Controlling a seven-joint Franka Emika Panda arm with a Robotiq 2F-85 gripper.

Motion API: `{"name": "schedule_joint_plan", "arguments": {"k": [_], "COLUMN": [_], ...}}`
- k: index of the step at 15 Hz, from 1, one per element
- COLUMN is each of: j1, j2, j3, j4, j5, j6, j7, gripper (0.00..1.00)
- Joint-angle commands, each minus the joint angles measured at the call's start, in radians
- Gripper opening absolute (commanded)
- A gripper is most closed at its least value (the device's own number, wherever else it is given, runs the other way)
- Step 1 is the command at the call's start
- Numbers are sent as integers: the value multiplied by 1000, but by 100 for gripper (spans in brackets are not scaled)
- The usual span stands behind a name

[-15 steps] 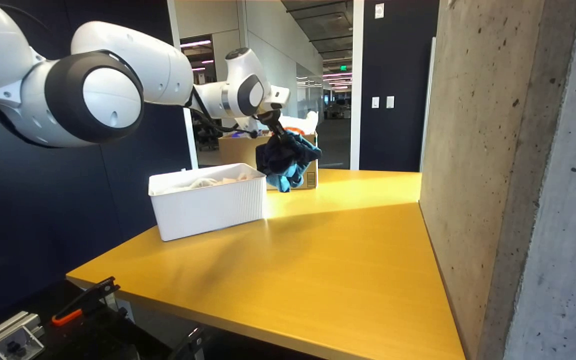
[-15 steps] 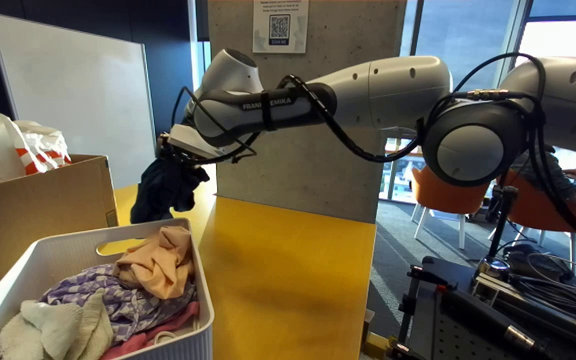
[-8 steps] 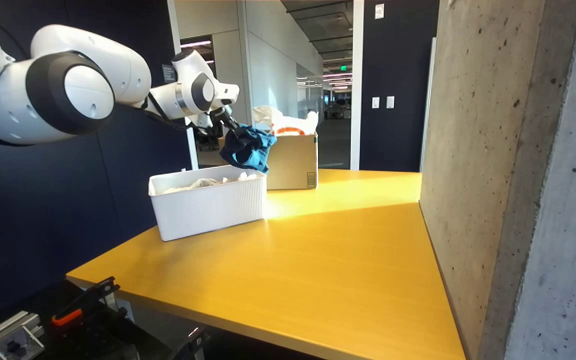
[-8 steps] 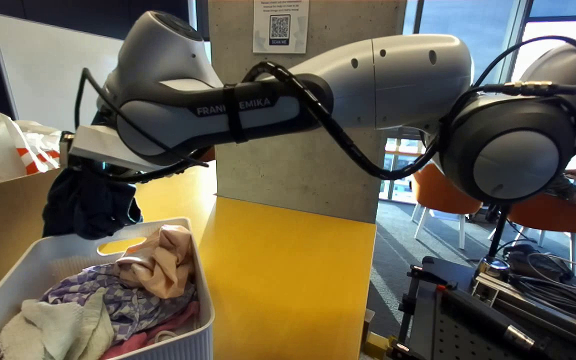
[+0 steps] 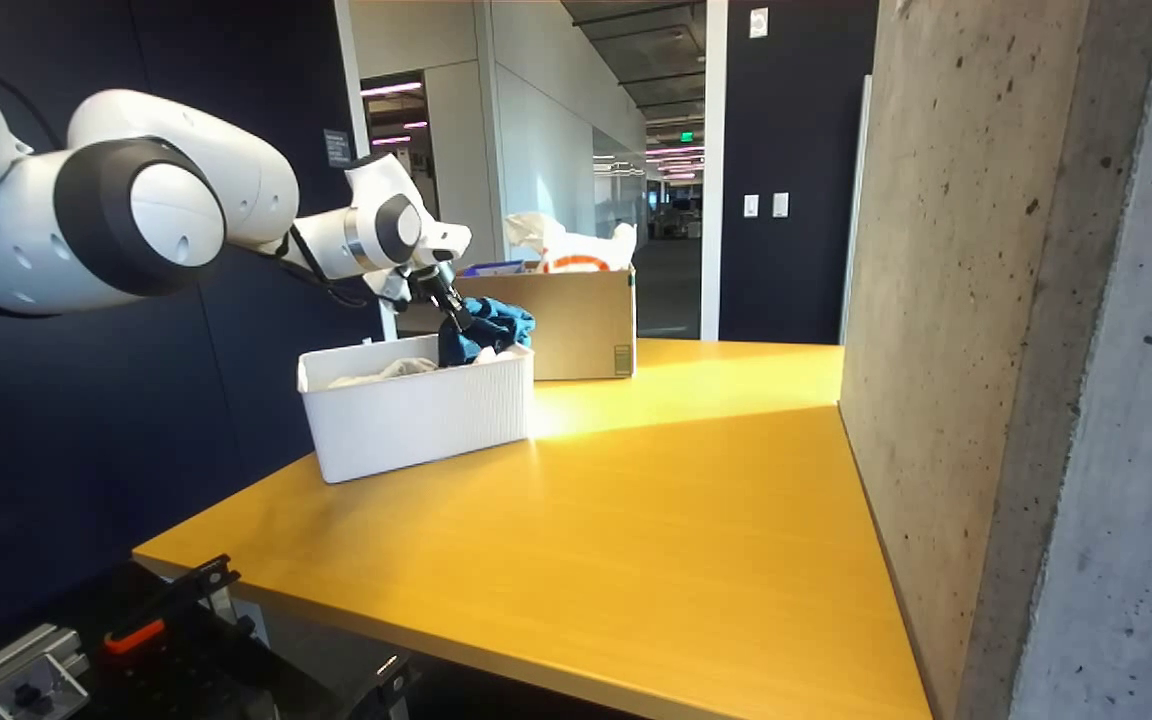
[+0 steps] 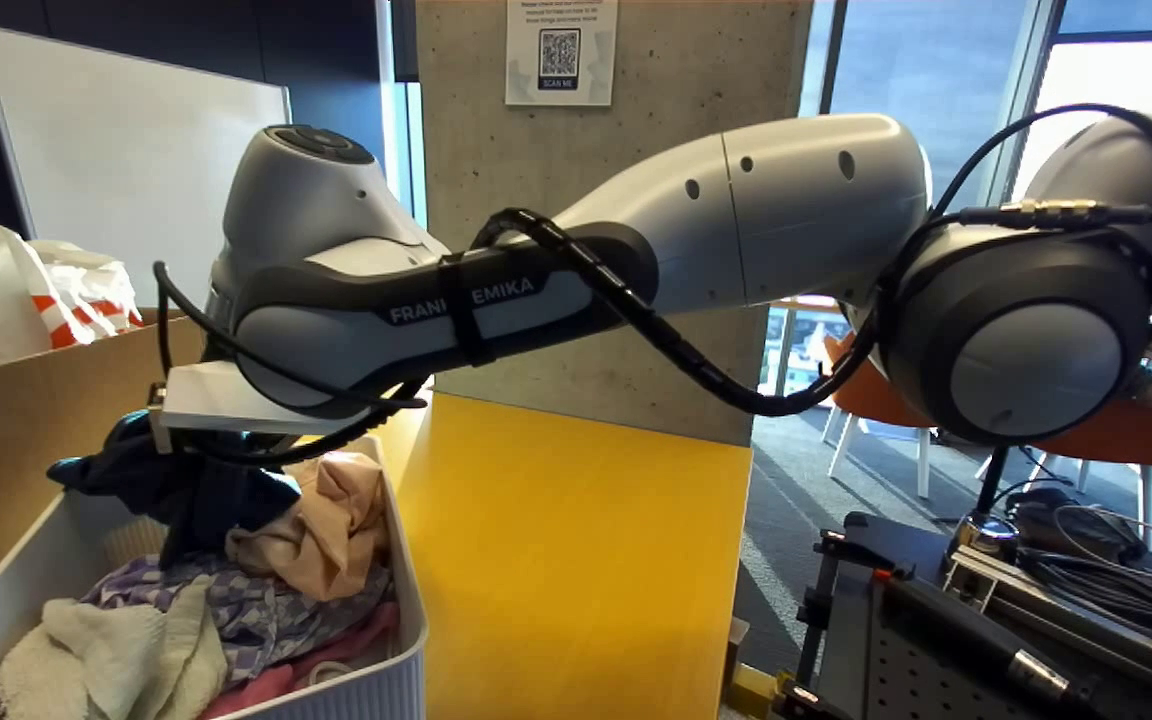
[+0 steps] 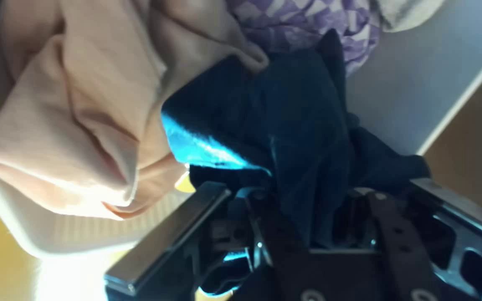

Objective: Pick up the blue cloth and put it inside the white basket

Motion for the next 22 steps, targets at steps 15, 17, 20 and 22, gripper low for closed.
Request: {"name": "schedule_joint_plan", "arguments": {"k": [15, 17, 20, 22], "j1": [28, 64, 107, 104], "j2": [-38, -49, -63, -93], "j3": [53, 43, 35, 49], "j4": [2, -1, 4, -6], "j5": [-8, -15, -19, -3], "j6": [-200, -209, -219, -273], "j7": [-83, -39, 56, 90], "gripper": [100, 100, 100, 100]}}
